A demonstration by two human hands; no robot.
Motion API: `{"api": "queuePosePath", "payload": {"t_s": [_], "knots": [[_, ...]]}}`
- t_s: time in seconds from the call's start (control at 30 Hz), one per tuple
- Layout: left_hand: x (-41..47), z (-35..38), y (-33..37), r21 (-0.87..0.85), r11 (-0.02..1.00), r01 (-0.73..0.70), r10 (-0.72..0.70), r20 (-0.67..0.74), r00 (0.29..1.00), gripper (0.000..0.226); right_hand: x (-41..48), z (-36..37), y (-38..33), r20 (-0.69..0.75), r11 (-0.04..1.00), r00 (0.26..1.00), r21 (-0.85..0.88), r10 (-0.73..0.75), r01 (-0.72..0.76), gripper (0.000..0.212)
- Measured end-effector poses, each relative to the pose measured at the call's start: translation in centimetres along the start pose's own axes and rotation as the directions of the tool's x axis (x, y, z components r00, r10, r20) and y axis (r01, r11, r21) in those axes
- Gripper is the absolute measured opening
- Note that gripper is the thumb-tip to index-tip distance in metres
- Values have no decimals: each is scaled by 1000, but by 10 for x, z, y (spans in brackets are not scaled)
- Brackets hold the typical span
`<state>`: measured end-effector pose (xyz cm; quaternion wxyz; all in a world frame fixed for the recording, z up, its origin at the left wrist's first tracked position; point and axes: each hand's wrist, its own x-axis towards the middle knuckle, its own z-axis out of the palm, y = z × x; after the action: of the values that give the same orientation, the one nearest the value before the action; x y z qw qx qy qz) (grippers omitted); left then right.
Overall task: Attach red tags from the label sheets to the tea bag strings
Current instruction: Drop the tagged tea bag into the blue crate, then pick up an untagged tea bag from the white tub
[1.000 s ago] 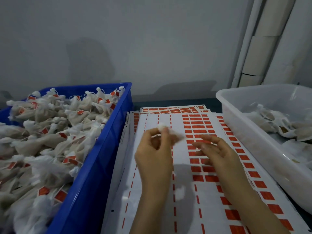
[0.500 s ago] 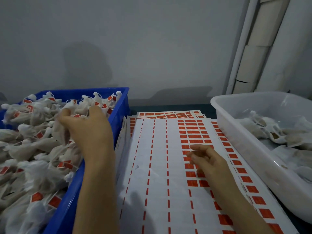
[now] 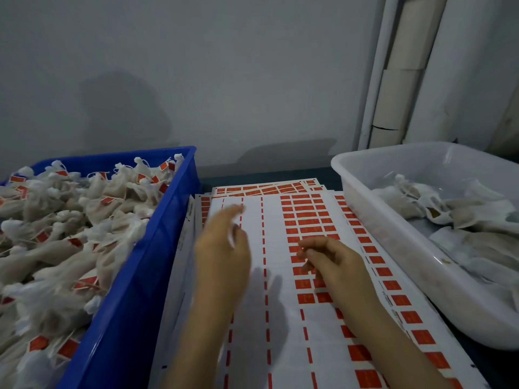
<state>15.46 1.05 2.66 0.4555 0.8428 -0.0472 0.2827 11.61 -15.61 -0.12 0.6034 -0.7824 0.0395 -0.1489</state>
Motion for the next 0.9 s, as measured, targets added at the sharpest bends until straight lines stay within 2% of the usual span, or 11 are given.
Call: {"api": "queuePosePath", "payload": {"t_s": [0.07,0.13,0.2,0.33,0.47,0.53,0.63,0.73,0.83,0.9], "knots": [[-27,31,0,170,984,53,-104,308,946,33,0,-3,0,-79,1000,997,7,-26,26,19],[-38,44,-13,336,942,11,-182,481,858,39,-1,-5,-3,-128,999,991,11,-32,34,20],[-40,49,-29,415,908,-57,-194,537,821,46,-3,-6,-7,-141,999,989,-15,-51,50,20],[-43,51,-34,384,922,-44,-172,510,843,48,-13,-23,-36,-90,981,988,-161,-122,107,16],[-41,51,-36,391,918,-66,-165,528,833,48,-16,-76,-79,46,905,983,-385,-178,182,17],[-42,51,-36,391,918,-69,-161,527,835,49,-7,-107,-93,67,813,990,-565,-125,141,18],[-42,51,-36,394,917,-64,-168,527,833,49,30,-147,-87,-11,645,1000,-764,6,-12,12],[-43,51,-36,384,922,-53,-171,526,833,48,75,-162,-64,-81,408,985,-903,154,-138,28],[-42,49,-34,371,928,-39,-175,526,832,48,94,-162,-33,-66,142,965,-984,256,-105,51],[-43,47,-32,367,930,-34,-177,526,832,48,97,-164,-16,-84,100,958,-988,273,-115,63]]}}
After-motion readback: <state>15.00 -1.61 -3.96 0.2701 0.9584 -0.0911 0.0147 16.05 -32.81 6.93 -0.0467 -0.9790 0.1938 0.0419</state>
